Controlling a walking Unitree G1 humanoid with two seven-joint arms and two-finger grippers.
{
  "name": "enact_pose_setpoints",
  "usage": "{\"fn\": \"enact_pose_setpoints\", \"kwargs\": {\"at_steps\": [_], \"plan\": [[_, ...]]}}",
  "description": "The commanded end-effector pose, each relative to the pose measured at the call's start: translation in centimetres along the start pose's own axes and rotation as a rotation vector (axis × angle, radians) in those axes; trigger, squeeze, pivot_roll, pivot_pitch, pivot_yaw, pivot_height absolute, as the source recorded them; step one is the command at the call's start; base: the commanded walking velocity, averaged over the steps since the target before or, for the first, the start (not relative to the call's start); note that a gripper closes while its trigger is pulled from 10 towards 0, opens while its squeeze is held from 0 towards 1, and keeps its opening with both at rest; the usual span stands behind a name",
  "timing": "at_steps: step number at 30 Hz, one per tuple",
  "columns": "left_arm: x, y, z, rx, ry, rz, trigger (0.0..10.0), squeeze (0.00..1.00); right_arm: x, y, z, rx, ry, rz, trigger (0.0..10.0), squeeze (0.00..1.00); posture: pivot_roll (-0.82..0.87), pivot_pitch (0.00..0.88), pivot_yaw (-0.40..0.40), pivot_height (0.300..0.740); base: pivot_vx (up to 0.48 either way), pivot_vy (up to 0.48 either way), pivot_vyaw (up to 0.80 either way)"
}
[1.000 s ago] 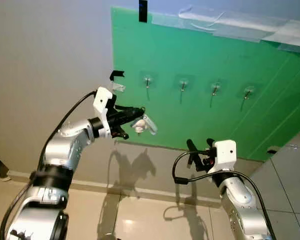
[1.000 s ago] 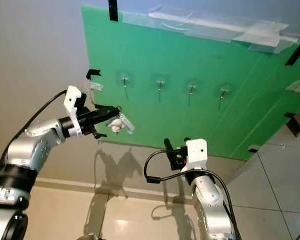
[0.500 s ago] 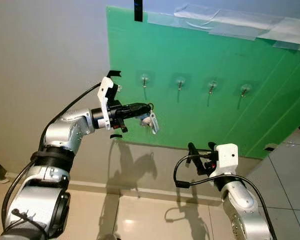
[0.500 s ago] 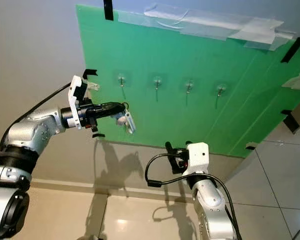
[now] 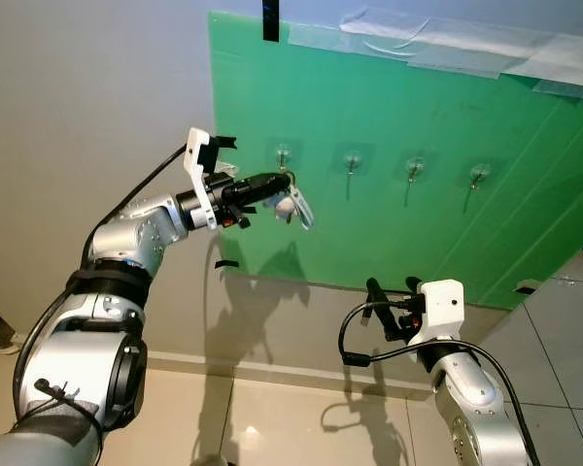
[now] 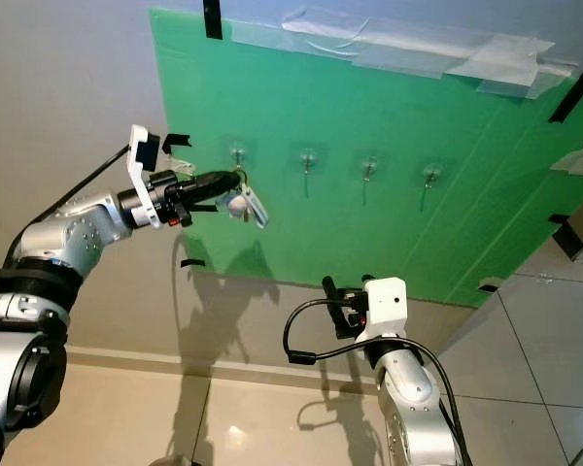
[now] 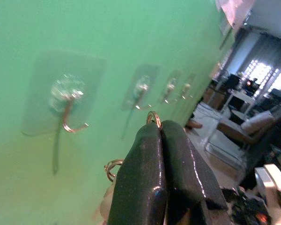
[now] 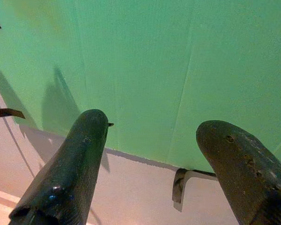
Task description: Hang keys on a hook
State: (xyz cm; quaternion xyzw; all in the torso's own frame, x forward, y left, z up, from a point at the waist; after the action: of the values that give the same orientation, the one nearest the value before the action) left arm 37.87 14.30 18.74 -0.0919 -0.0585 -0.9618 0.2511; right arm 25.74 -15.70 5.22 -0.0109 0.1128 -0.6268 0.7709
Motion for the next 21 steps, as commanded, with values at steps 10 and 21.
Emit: {"fn": "enact_pose_setpoints", "kwargs": {"at_steps": [10,21], "plan": [[-0.9,0.1,0.5,0.056,-0.023,0.075,10.0,0.0,0.4,-0.5,0.1,-0.002,-0.007,-0.013,10.0,0.0,-0.03,0.0,-0.046,0.74,0.0,0.0,0.0],[-0.7,0.7,-0.4,0.076,-0.072,0.073,10.0,0.0,0.5,-0.4,0.2,-0.006,-0.011,-0.006,10.0,0.0,-0.03,0.0,-0.052,0.74,0.0,0.0,0.0]]}}
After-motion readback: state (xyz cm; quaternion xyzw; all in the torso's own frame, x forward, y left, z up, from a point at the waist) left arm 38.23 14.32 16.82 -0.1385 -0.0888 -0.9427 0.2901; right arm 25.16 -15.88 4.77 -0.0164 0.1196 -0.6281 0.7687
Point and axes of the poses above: a point about 5 cm out from each wrist's last joint towards the gripper, its own y axis pointing out of the wrist towards the gripper, its own z axis along the axis of the wrist's last joint, x = y × z, the point moved 1 cm from there along y, pointing out of the wrist towards the gripper, and after that the axes turned 7 degrees about y, right-handed, at the moved point
